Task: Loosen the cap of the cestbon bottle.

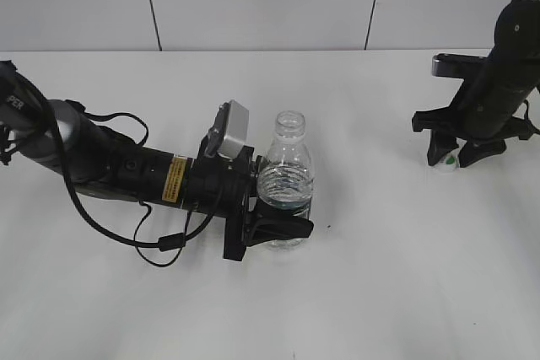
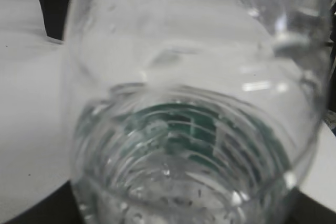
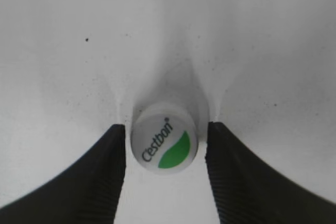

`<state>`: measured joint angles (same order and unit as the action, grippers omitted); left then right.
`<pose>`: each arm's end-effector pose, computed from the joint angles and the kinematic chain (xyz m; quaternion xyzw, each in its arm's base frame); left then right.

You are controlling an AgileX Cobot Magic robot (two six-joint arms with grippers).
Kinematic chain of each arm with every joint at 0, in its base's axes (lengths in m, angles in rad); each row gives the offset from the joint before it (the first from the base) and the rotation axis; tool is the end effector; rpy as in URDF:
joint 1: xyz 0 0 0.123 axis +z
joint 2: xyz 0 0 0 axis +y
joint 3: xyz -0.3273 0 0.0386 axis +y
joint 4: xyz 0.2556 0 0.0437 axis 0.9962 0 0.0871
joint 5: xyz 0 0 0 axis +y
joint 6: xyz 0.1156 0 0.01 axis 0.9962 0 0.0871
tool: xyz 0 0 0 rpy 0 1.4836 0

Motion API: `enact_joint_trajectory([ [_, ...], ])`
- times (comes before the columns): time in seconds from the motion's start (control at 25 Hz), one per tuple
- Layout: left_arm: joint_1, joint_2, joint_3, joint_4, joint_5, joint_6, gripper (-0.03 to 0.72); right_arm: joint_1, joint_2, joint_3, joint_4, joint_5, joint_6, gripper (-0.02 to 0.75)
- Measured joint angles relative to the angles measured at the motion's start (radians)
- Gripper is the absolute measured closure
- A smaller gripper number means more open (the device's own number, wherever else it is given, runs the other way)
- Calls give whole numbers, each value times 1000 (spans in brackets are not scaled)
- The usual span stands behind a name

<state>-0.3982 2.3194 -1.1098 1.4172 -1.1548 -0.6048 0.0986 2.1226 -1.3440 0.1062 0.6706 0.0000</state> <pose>0.3440 -0.2584 0.0776 0.5529 0.5883 -0.4596 0.3701 0.4384 0.0511 0.1199 -0.0111 0.9938 0.0422 0.1021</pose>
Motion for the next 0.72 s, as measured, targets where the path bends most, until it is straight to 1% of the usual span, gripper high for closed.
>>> enact_joint_trajectory([
  [0.24,0,0,0,0,0,0,284,0,-9,0,0,29,0,346],
  [0.72,0,0,0,-3,1,0,284,0,-202,0,0,61,-9,346],
])
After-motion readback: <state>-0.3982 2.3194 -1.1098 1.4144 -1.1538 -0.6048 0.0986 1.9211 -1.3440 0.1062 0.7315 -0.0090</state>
